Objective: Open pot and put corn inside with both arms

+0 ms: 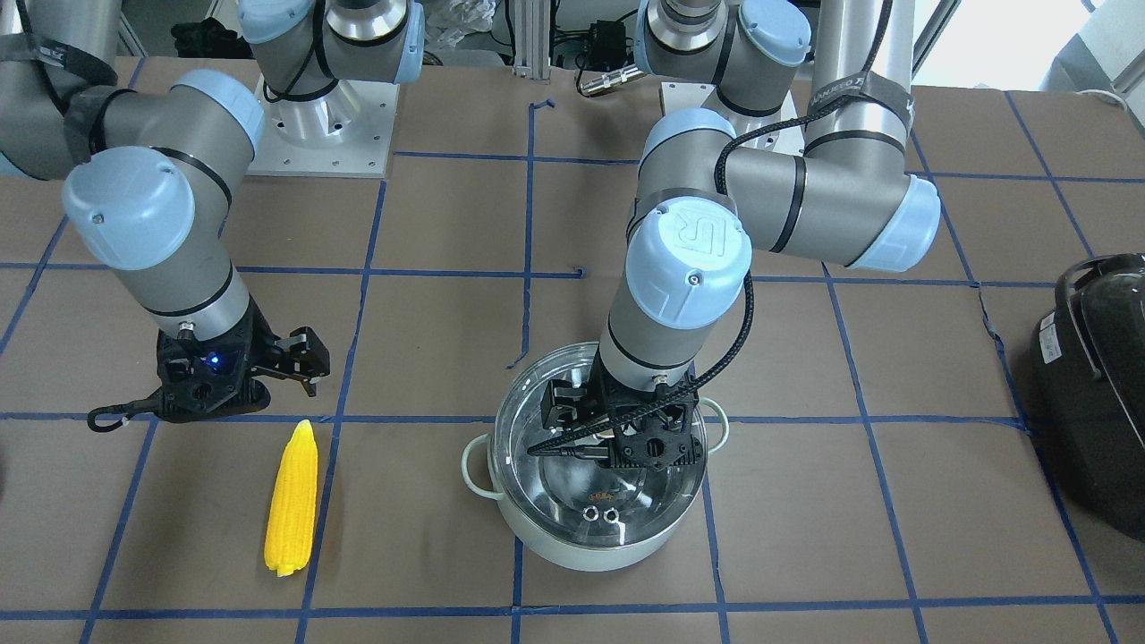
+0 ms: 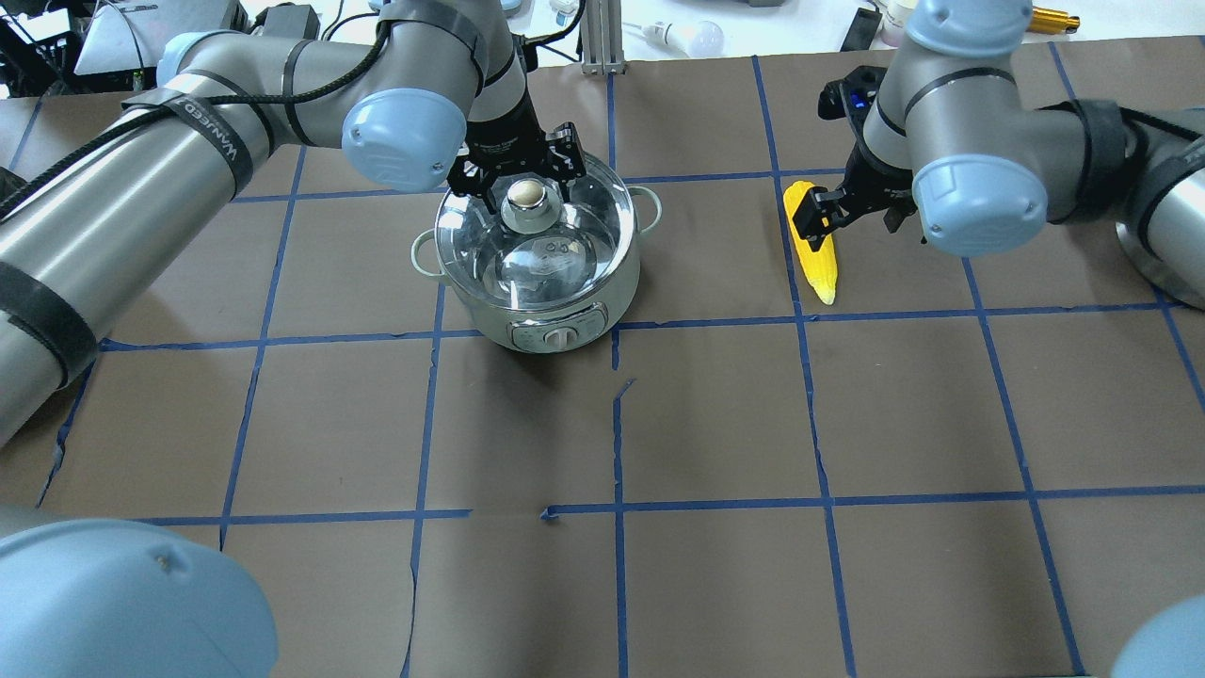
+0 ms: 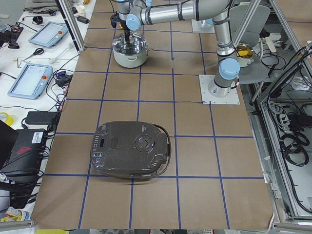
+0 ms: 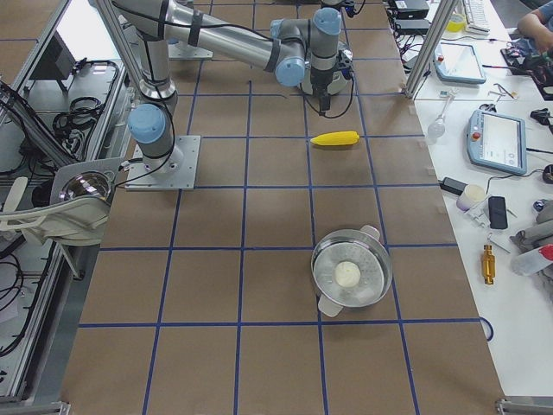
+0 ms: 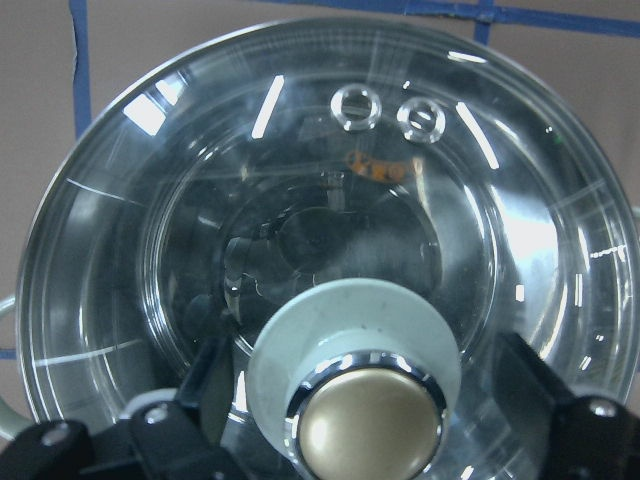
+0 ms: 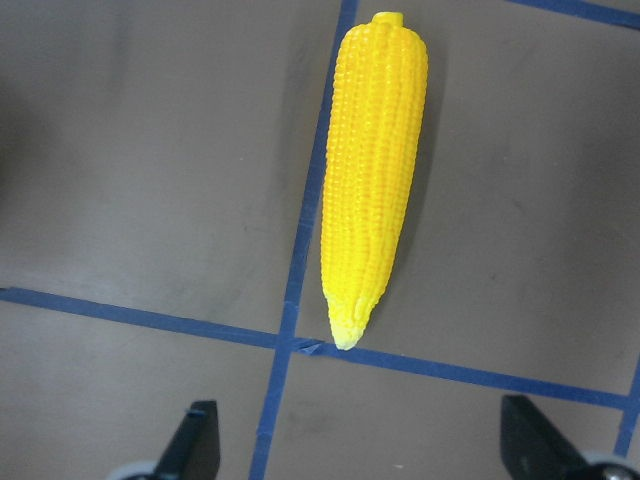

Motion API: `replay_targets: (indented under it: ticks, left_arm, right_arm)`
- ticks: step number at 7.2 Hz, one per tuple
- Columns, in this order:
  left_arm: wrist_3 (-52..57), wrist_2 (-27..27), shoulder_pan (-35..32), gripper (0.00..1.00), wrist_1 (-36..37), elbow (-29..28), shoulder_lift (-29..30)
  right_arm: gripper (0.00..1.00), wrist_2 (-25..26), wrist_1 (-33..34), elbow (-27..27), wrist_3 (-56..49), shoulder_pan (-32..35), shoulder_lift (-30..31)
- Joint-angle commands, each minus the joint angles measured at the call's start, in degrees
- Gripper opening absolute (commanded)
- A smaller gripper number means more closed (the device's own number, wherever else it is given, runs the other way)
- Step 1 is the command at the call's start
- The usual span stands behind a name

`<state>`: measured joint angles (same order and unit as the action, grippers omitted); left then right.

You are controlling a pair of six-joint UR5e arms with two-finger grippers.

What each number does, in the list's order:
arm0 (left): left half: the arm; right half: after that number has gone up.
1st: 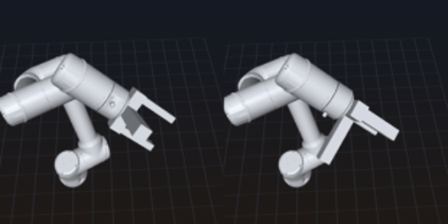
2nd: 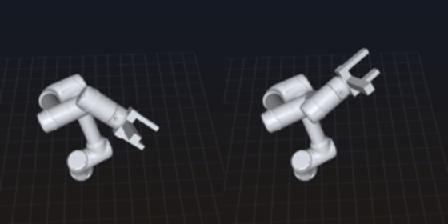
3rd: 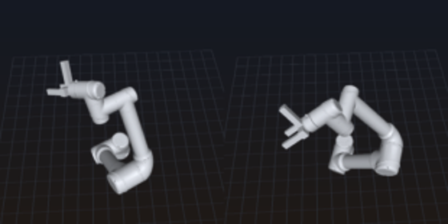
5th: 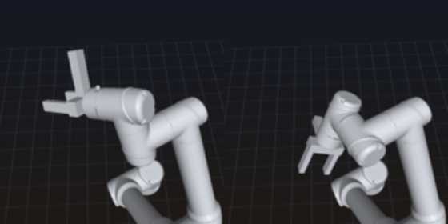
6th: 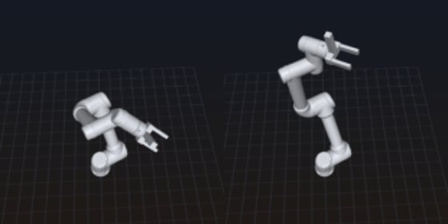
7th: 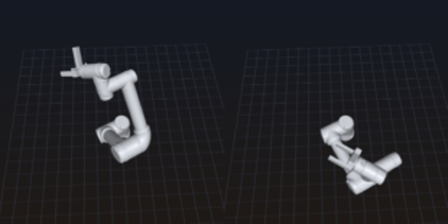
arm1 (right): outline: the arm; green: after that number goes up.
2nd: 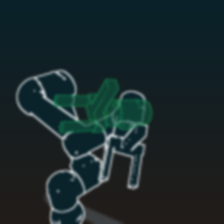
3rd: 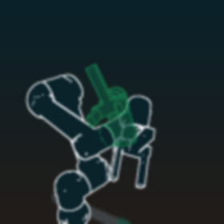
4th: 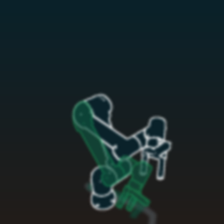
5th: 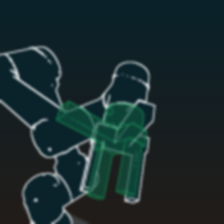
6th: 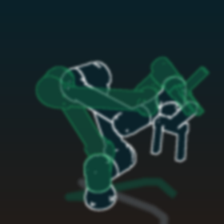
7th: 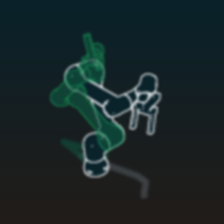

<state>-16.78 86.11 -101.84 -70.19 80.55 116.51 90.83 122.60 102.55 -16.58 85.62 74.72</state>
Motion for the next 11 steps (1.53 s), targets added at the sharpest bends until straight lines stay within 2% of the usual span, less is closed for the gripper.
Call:
replay_targets:
  ticks: [1,2,3,4,6,8,9,11]
  left_arm:
    - [0.00,-0.24,-0.20,0.80,0.06,0.22,-0.40]
    - [0.00,-0.07,-0.29,0.79,-0.03,0.31,-0.58]
    - [0.00,0.02,-0.29,0.78,-0.03,0.31,-0.50]
    - [0.00,0.02,-0.29,0.70,-0.12,0.31,-0.84]
    - [0.08,0.11,-0.29,0.11,-0.03,0.23,-1.10]
    - [0.43,0.20,-0.29,0.00,-0.12,0.22,-1.90]
    - [1.22,0.20,0.49,0.00,-0.99,-0.12,-2.68]
    - [5.59,0.29,4.95,0.00,-8.86,-3.10,-6.62]
  right_arm:
    - [1.00,-0.56,5.98,2.48,-3.10,-2.30,-3.95]
    - [1.00,-4.56,6.86,2.22,-3.02,-2.30,-5.53]
    - [1.00,-5.82,8.60,2.22,-2.84,-2.21,-6.94]
    - [1.00,-6.10,9.67,2.13,-2.84,-2.30,-8.26]
    - [1.00,-6.28,13.09,1.87,-2.93,-2.21,-10.02]
    - [1.00,-6.28,13.63,-1.11,-3.19,-2.12,-13.35]
    - [0.82,-6.28,13.63,-1.29,-3.19,-2.12,-13.81]
    - [0.27,-6.28,13.19,-1.30,-3.10,-2.12,-13.99]
